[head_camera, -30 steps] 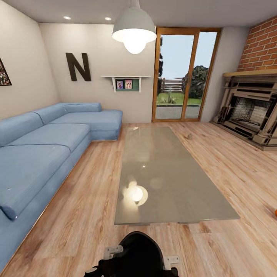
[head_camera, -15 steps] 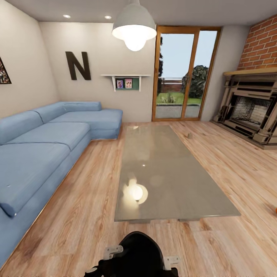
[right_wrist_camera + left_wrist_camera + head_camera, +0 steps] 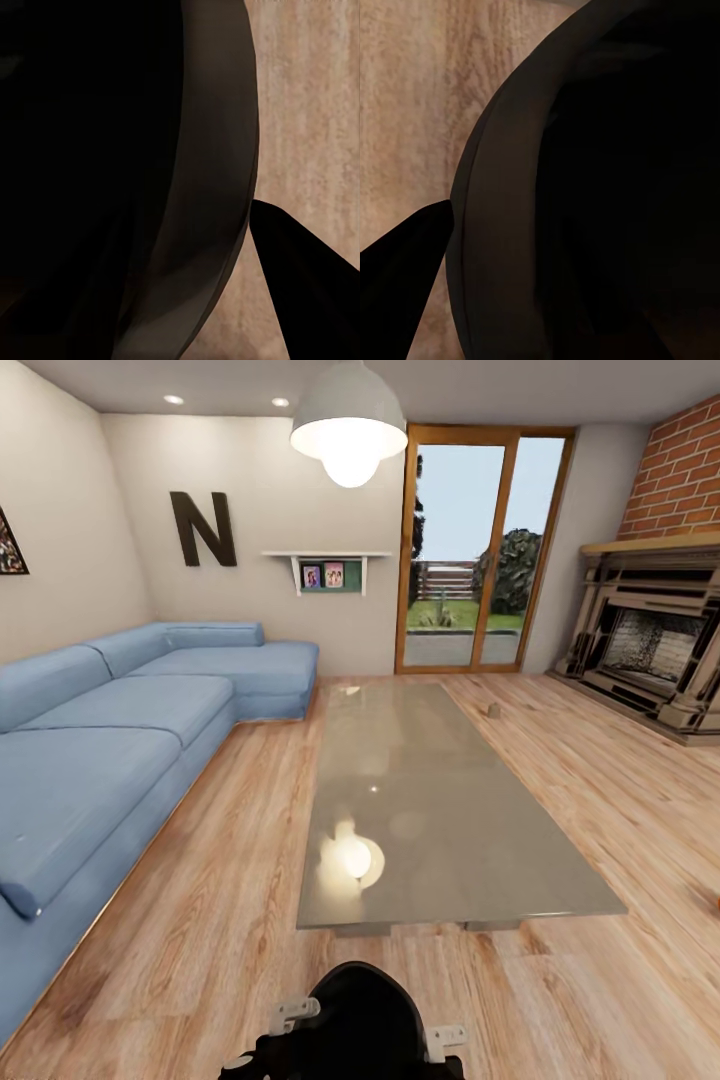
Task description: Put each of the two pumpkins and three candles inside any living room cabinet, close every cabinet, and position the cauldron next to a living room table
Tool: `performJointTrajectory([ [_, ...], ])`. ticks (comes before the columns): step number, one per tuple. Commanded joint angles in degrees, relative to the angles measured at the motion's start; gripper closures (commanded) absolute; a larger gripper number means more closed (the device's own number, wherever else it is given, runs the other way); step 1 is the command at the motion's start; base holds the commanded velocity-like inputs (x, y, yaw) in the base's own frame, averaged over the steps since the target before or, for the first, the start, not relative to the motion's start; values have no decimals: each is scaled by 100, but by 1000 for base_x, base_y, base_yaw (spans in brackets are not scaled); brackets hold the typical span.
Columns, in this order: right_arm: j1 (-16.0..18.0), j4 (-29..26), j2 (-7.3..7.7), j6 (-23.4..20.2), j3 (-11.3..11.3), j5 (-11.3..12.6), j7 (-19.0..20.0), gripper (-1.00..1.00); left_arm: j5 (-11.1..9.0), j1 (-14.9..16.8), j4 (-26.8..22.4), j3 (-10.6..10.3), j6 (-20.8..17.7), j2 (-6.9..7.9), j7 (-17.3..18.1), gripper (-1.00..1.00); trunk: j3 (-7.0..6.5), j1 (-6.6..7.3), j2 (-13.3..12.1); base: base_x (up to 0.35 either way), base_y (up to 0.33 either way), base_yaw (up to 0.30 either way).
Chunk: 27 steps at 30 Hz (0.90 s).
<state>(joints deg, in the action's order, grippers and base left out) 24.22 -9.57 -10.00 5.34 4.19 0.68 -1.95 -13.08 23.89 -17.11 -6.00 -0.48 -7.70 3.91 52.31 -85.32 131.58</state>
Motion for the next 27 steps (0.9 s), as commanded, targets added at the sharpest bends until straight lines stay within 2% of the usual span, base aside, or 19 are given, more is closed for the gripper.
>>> performJointTrajectory([
  [1, 5, -37, 0, 195, 76, 11, 37, 100, -11, 1, 6, -7, -4, 32, -22, 100, 5, 2, 3, 0, 0, 0],
  [27, 6, -36, 0, 195, 77, 11, 35, 100, -11, 1, 6, -7, -4, 32, -22, 100, 5, 2, 3, 3, 0, 0],
])
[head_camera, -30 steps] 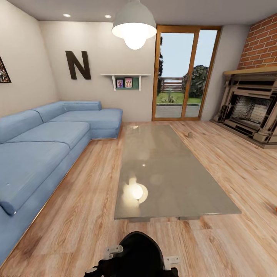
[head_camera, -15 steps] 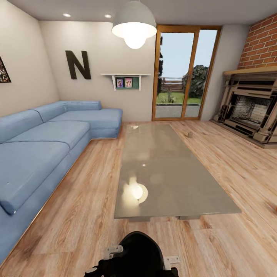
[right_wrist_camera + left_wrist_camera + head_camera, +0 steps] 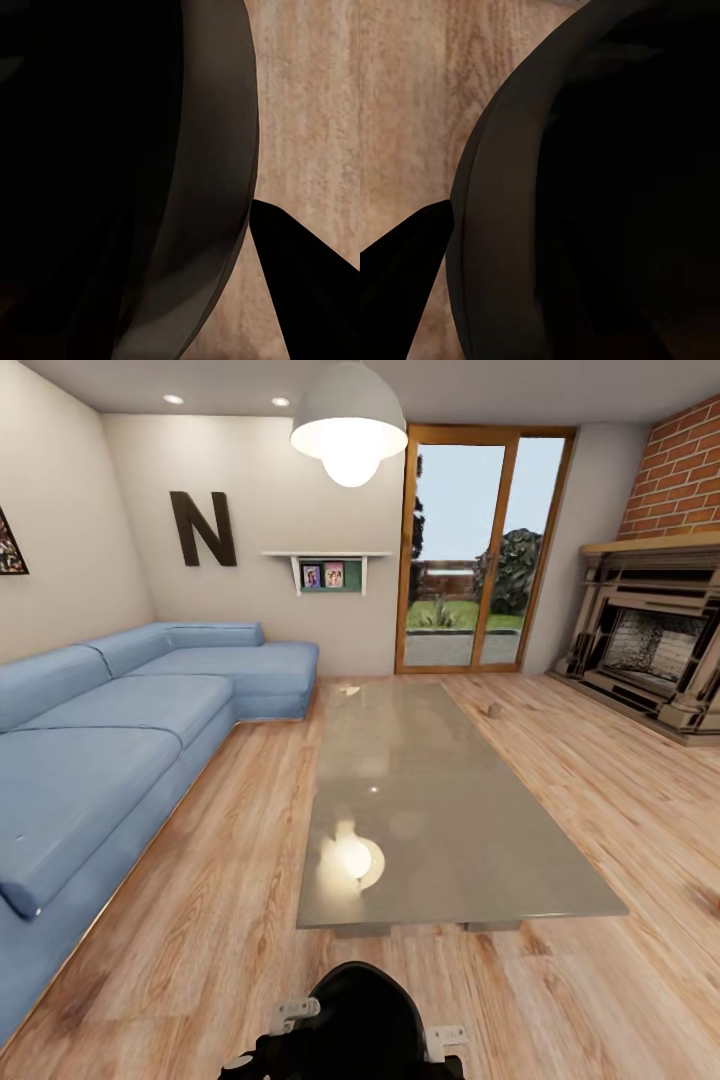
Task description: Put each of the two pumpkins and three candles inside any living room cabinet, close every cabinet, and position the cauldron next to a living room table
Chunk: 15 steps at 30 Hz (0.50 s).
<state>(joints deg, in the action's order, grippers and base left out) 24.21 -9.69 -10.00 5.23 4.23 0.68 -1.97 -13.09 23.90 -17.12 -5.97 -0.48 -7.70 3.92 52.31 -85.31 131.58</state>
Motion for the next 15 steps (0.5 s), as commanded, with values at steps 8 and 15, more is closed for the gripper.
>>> performJointTrajectory([
  [8, 10, -24, 0, 207, 70, 12, 38, 100, -9, 1, 7, -10, -4, 31, -23, 100, 5, 1, 2, 143, 0, 0],
  [15, 11, -24, 0, 207, 72, 12, 36, 100, -9, 1, 7, -10, -4, 35, -23, 100, 5, 1, 2, 59, 0, 0],
])
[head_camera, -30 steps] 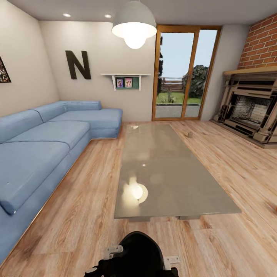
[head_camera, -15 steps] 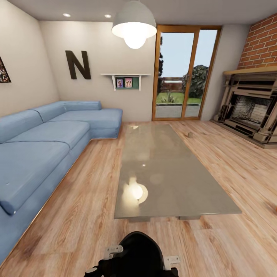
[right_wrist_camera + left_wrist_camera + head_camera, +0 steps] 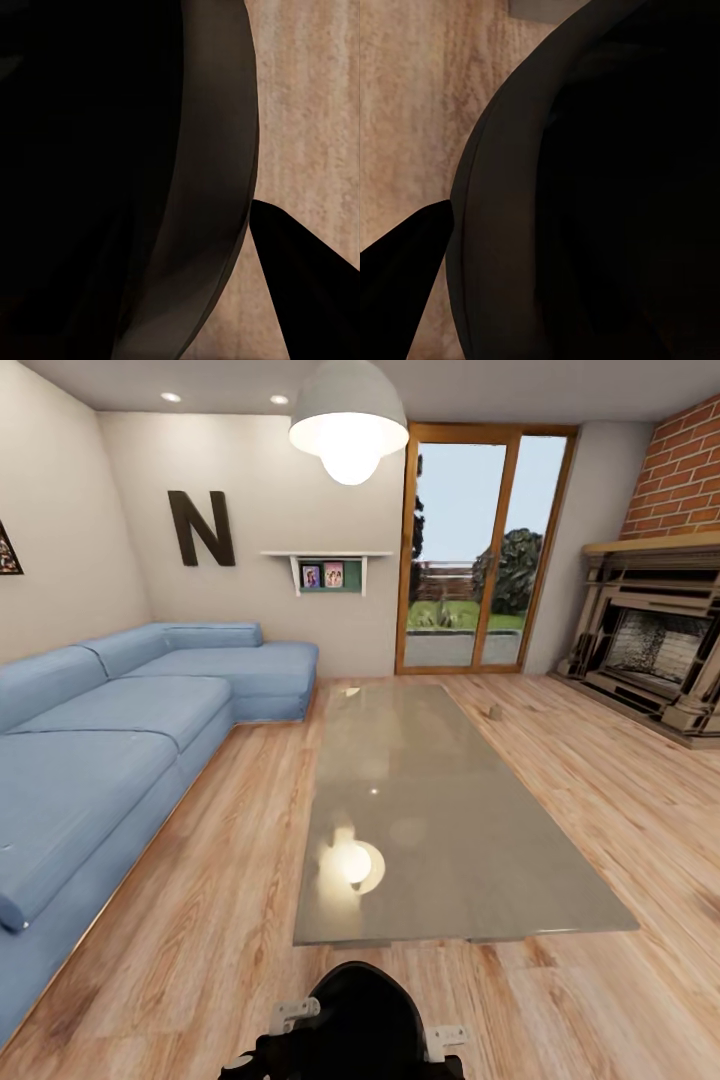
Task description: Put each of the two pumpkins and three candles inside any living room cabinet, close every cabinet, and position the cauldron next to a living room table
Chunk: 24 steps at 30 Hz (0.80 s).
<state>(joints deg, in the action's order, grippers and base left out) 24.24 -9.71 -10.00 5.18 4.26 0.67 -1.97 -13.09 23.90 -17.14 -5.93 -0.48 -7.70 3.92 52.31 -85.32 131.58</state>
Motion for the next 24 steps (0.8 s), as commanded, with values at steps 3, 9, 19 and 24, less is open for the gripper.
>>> performJointTrajectory([
  [3, 4, -22, 0, 211, 66, 12, 37, 100, -9, 0, 9, -13, -4, 35, -23, 100, 5, 2, 3, 3, 0, 0],
  [9, 6, -22, 0, 211, 70, 12, 38, 100, -9, 0, 9, -13, -4, 33, -23, 100, 5, 2, 3, 0, 0, 0],
  [19, 6, -27, 0, 211, 66, 15, 36, 100, -15, 0, 9, -13, -4, 31, -23, 100, 41, -42, 83, 0, 0, 0],
  [24, 5, -41, 0, 205, 66, 20, 31, 100, -11, 0, 9, -10, -5, 31, -23, 100, 130, -152, 283, 0, 0, 0],
])
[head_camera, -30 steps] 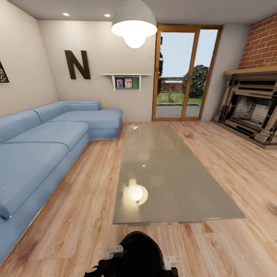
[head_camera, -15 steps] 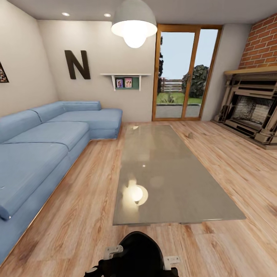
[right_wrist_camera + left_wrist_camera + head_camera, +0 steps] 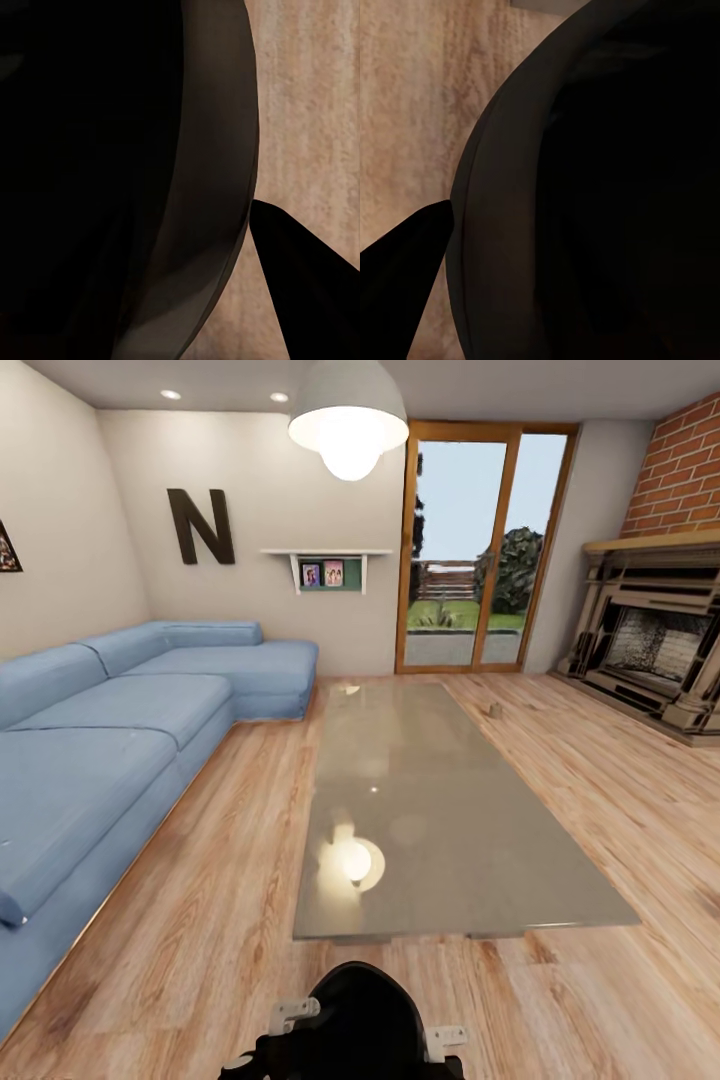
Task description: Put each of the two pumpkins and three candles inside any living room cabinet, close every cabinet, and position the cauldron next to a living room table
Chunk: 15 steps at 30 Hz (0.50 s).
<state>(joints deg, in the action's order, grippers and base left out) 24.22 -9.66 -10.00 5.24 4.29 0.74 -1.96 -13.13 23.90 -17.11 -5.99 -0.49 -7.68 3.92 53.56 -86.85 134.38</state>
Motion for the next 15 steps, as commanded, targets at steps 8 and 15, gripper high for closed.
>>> performJointTrajectory([
  [8, 10, -45, 0, 197, 63, 14, 30, 100, -12, 1, 6, 1, -5, 31, -23, 100, 41, -43, 84, 0, 0, 0],
  [15, 8, -45, 0, 197, 63, 14, 31, 100, -9, 1, 6, 1, -10, 30, -23, 100, 131, -153, 285, 0, 0, 0],
])
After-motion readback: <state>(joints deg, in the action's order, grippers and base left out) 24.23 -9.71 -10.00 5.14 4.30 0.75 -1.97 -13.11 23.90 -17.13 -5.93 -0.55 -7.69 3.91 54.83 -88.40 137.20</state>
